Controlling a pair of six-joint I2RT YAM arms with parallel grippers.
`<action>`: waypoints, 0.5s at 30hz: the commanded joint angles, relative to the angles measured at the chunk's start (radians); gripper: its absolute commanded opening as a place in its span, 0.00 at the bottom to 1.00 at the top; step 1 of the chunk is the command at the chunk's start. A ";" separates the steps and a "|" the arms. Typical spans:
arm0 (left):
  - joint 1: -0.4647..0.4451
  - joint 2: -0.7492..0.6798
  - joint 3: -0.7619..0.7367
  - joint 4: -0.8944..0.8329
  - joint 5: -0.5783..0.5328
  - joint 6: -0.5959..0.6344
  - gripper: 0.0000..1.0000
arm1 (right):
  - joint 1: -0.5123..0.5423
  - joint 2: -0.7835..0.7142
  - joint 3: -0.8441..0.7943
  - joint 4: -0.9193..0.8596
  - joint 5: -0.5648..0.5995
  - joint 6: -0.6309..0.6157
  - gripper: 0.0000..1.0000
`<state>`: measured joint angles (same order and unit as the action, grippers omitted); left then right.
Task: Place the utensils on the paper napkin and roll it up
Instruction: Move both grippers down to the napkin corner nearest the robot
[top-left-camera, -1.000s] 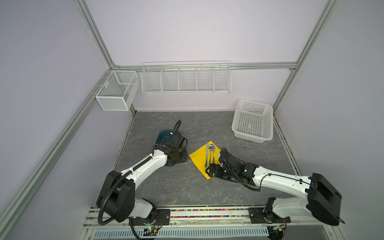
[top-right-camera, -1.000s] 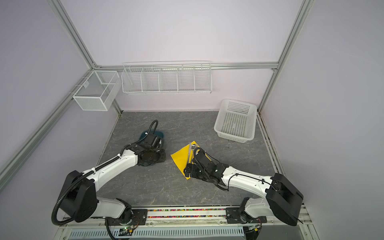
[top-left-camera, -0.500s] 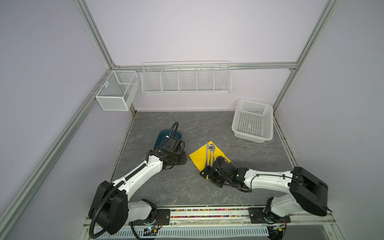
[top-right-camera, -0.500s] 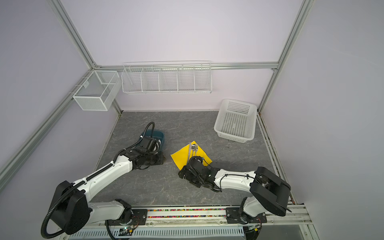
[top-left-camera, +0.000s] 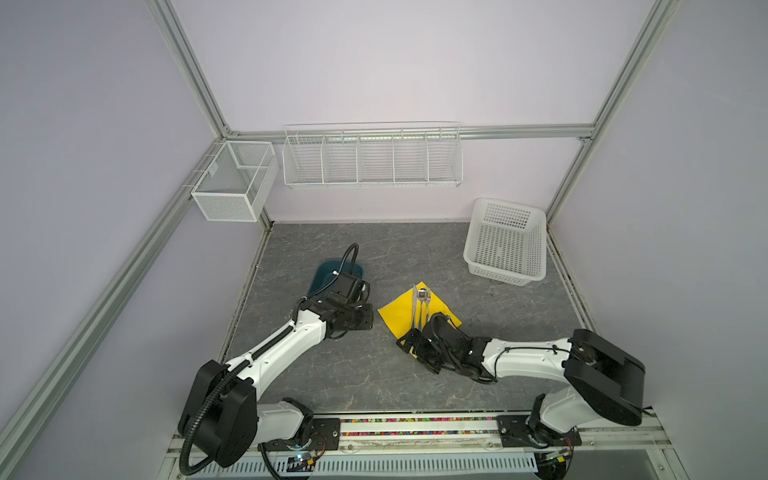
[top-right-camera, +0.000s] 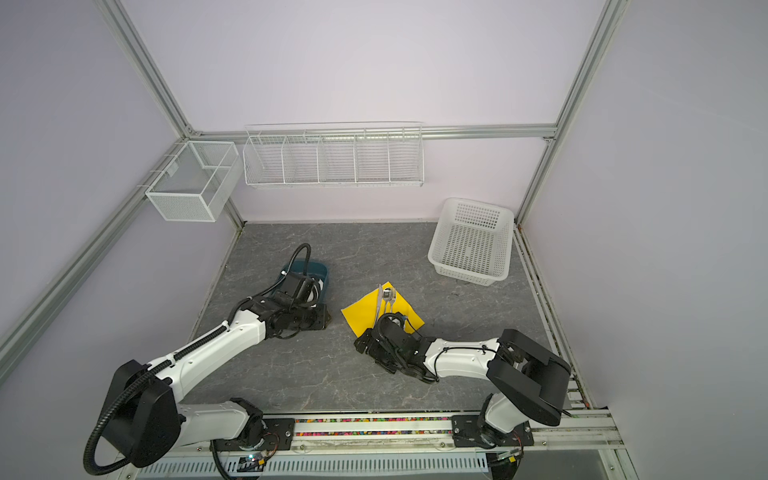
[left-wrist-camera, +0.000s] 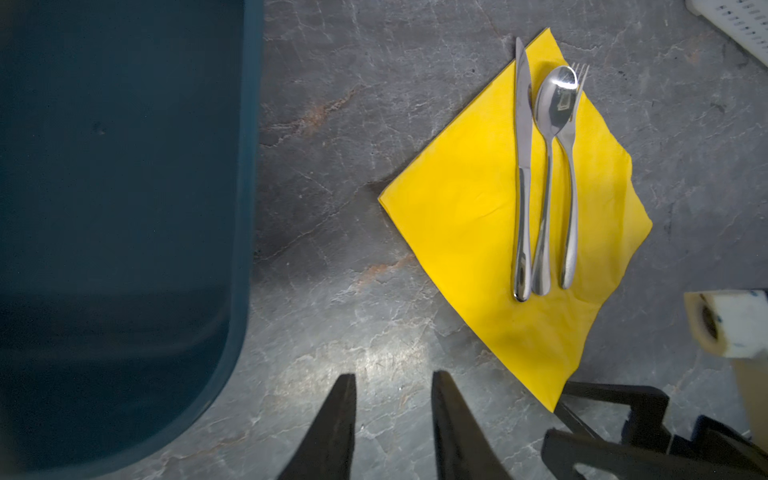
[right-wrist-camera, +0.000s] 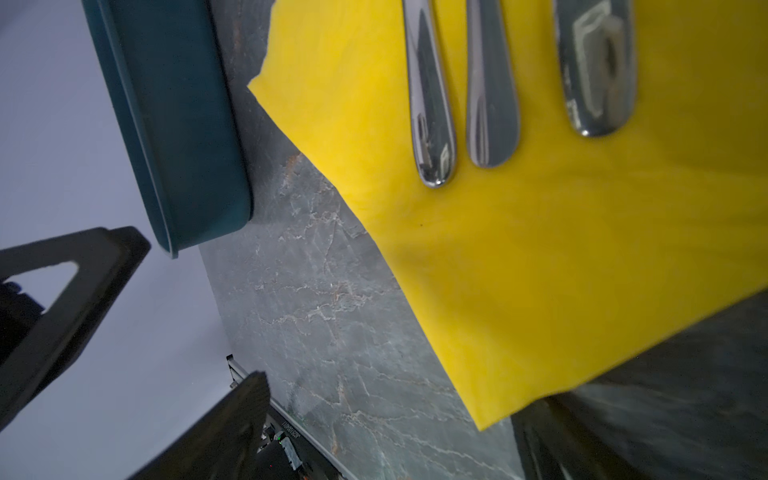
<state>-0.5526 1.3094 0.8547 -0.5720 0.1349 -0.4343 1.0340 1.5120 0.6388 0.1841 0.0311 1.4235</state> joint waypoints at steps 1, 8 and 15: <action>-0.003 0.029 0.008 0.086 0.125 -0.020 0.33 | -0.017 -0.033 0.031 -0.005 0.032 -0.027 0.91; -0.020 0.088 0.012 0.119 0.177 -0.051 0.33 | -0.090 -0.022 0.042 0.038 -0.006 -0.058 0.91; -0.050 0.152 0.030 0.122 0.225 -0.052 0.31 | -0.139 -0.031 0.061 0.002 -0.027 -0.072 0.90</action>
<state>-0.5888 1.4357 0.8547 -0.4683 0.3180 -0.4782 0.9108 1.5021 0.6781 0.1997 0.0208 1.3540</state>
